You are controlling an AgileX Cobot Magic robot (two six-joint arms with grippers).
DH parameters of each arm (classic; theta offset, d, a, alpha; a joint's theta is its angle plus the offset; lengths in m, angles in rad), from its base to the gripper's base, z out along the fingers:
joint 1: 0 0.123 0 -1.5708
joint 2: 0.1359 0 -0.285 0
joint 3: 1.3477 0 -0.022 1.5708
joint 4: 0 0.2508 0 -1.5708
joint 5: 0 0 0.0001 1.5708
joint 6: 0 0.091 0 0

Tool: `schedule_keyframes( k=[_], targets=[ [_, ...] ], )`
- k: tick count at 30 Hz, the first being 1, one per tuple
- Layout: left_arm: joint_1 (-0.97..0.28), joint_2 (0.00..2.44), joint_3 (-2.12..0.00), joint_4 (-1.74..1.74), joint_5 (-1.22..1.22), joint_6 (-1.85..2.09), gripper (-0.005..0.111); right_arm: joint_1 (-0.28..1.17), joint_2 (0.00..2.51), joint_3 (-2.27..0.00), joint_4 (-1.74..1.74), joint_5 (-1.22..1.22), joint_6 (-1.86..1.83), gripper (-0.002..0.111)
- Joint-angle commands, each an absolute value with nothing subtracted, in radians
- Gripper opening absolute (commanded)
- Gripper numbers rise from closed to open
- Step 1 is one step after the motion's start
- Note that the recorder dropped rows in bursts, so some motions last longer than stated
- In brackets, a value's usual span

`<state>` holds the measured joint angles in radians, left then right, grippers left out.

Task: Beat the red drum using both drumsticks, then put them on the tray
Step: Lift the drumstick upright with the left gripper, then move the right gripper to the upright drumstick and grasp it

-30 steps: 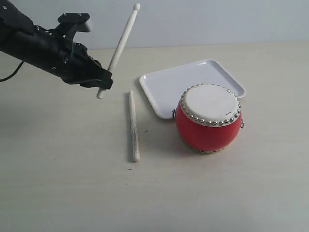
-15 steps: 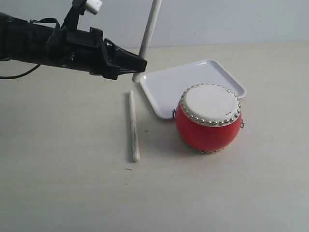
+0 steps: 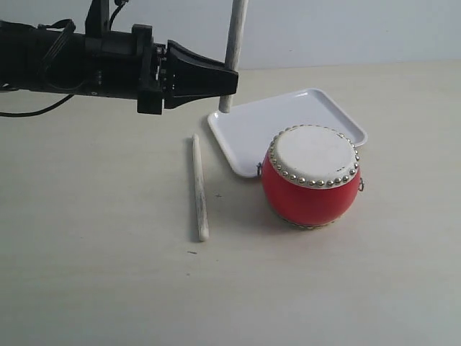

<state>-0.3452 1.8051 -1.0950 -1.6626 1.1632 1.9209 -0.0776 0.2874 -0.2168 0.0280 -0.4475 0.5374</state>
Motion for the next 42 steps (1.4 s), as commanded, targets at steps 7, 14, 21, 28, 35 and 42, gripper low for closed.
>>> schedule_keyframes(
  k=[7, 14, 21, 28, 35, 42],
  targets=[
    [-0.331, 1.794, -1.093, -1.681, 1.221, 1.928, 0.0, -0.082, 1.26, -0.7, -1.029, -0.655, 1.273, 0.0],
    [-0.277, 1.794, -1.093, -1.676, 1.221, 1.928, 0.0, -0.083, 1.644, -0.928, -1.321, -1.221, 1.284, 0.0],
    [-0.28, 1.801, -1.093, -1.691, 1.221, 1.933, 0.0, -0.057, 1.781, -1.064, -1.517, -1.221, 1.269, 0.017],
    [-0.28, 1.89, -1.093, -1.744, 1.18, 1.955, 0.0, 0.031, 1.777, -1.066, -1.546, -1.221, 1.168, 0.051],
    [-0.28, 1.942, -1.104, -1.744, 1.221, 1.957, 0.0, 0.099, 1.777, -1.066, -1.54, -1.221, 1.137, 0.052],
    [-0.28, 1.942, -1.104, -1.744, 1.221, 1.959, 0.0, 0.159, 1.777, -1.066, -1.474, -1.221, 1.133, 0.052]
  ],
)
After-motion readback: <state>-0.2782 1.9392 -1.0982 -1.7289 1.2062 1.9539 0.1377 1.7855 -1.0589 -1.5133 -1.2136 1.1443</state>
